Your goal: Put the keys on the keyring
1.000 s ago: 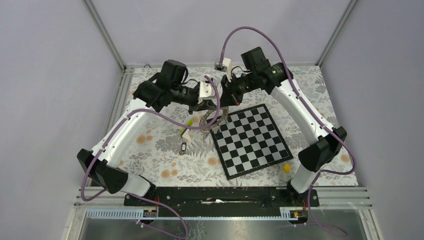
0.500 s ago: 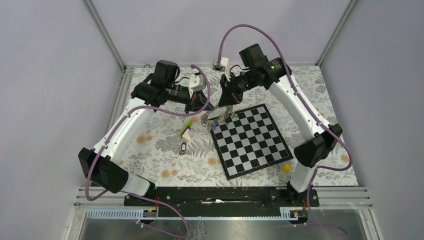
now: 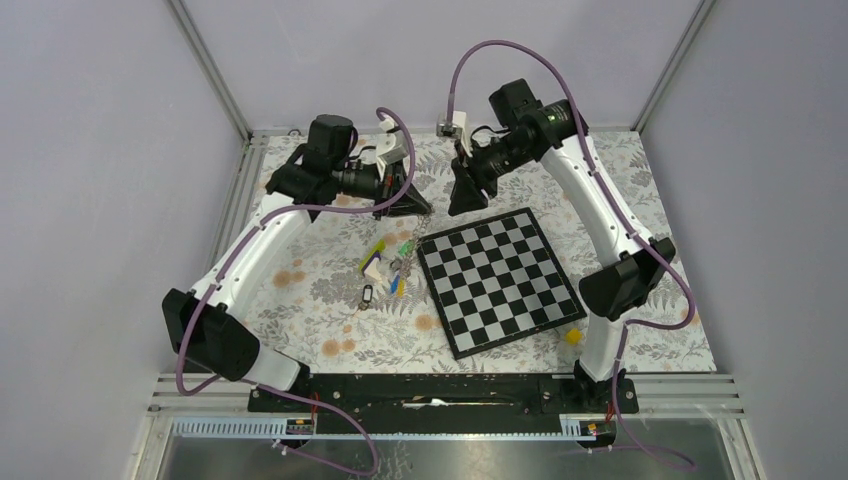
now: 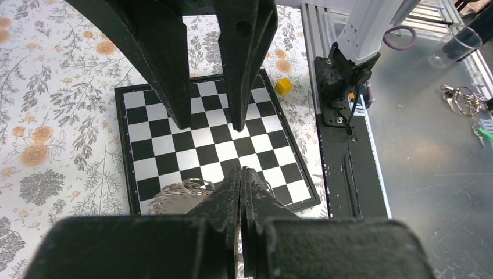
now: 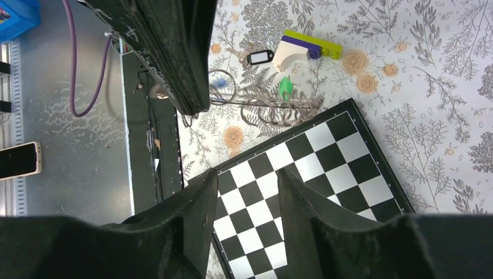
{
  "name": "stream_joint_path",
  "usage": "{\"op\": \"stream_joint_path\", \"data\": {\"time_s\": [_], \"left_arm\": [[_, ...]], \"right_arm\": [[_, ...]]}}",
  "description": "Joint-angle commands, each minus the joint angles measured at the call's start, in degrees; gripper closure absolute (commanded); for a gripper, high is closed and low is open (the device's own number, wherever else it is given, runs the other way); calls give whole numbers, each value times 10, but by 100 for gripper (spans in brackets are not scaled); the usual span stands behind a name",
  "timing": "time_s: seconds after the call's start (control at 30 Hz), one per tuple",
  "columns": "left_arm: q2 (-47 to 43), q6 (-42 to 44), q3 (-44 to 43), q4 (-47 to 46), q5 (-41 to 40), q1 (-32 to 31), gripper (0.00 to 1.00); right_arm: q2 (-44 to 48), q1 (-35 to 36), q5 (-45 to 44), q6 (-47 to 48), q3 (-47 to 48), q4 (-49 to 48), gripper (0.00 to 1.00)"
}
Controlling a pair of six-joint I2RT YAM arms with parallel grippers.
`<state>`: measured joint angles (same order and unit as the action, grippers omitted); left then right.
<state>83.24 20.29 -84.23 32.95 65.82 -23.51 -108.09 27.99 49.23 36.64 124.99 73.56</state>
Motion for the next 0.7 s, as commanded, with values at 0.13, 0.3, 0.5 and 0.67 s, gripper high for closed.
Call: {"op": "stream_joint_path", "data": {"time_s": [0.13, 0.3, 0.5, 0.67], "left_arm": [[6, -121, 6, -114, -2, 3, 100], [10, -195, 14, -166, -32, 3, 100], [15, -249, 30, -207, -34, 1, 100], [16, -250, 39, -207, -39, -4, 100]], "right_arm": [[39, -10, 91, 14, -49, -59, 51], [134, -10, 101, -75, -220, -261, 51], [172, -10, 105, -183, -318, -416, 53], [178, -10, 90, -214, -334, -463, 53]]}}
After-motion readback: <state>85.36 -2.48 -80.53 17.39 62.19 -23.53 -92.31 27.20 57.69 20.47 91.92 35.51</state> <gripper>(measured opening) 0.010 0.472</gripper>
